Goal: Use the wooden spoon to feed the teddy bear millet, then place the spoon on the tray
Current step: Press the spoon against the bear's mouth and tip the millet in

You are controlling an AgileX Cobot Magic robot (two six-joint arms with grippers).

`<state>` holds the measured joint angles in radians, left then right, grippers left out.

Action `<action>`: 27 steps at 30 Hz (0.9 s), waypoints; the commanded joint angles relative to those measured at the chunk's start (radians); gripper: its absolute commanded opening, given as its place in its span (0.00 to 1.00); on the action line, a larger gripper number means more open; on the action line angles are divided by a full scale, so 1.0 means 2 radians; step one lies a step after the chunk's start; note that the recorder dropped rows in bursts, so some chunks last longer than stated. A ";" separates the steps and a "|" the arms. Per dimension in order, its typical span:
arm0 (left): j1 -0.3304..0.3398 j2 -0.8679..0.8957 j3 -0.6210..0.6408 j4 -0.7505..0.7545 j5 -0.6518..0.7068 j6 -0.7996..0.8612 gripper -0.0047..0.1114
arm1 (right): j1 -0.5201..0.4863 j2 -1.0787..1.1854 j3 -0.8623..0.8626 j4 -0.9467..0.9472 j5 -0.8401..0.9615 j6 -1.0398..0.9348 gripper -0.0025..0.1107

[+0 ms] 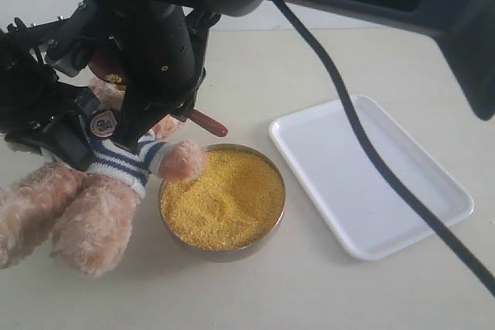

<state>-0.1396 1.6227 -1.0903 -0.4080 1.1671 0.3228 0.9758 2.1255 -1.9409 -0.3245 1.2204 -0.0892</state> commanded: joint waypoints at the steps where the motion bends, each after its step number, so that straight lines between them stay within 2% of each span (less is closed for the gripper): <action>1: 0.001 -0.005 0.001 -0.011 0.004 0.005 0.07 | 0.000 0.000 -0.003 -0.006 0.000 0.003 0.02; 27: 0.001 -0.005 0.001 -0.011 0.004 0.009 0.07 | 0.000 0.000 -0.003 -0.044 0.000 0.002 0.02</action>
<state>-0.1396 1.6227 -1.0903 -0.4116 1.1671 0.3336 0.9758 2.1255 -1.9409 -0.3980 1.2204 -0.0878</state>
